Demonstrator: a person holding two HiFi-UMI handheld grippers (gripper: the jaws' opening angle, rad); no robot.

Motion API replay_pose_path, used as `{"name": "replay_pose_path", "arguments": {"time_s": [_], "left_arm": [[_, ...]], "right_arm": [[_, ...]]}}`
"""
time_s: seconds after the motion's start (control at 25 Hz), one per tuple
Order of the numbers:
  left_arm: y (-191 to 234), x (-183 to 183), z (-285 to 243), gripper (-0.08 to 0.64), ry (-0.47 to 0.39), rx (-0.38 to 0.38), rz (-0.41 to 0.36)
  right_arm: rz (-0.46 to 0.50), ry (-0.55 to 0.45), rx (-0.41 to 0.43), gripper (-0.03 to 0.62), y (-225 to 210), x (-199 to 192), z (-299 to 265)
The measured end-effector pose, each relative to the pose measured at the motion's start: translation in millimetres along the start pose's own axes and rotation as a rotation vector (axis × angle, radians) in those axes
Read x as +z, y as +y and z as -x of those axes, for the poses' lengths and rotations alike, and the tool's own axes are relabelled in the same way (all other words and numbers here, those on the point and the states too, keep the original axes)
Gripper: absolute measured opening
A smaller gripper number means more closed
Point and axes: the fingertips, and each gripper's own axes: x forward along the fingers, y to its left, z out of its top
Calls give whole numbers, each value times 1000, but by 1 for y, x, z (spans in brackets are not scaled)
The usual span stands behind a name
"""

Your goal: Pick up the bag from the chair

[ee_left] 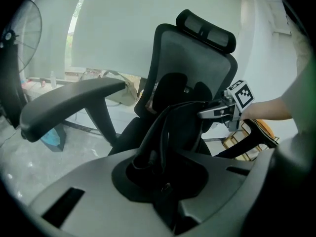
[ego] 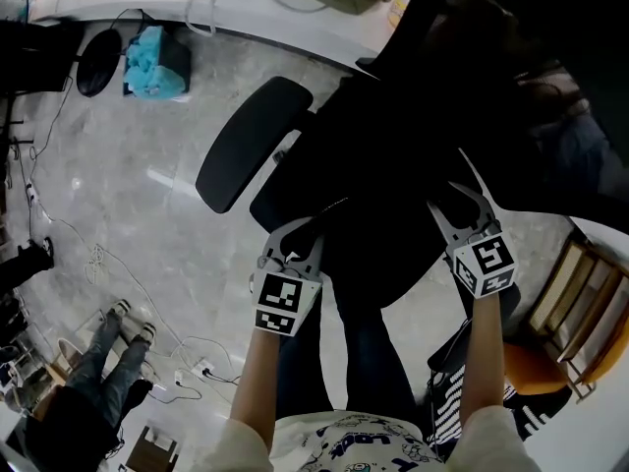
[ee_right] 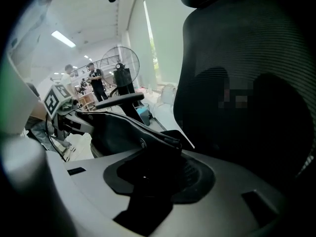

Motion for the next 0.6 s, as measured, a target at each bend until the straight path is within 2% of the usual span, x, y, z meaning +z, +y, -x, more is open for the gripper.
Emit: {"name": "replay_pose_path", "arguments": {"time_s": [0.16,0.32,0.6], "left_arm": [[-4,15,28,46,-41,21,-25],[-4,46,63,46,-99,43,-61],[-21,103,140,43,-173,13,-151]], "right_arm": [[15,-34,-27,152,18,19,25],[14,-92,-71,149,33,52,53],[21,-176,-143,140,71,111,126]]}}
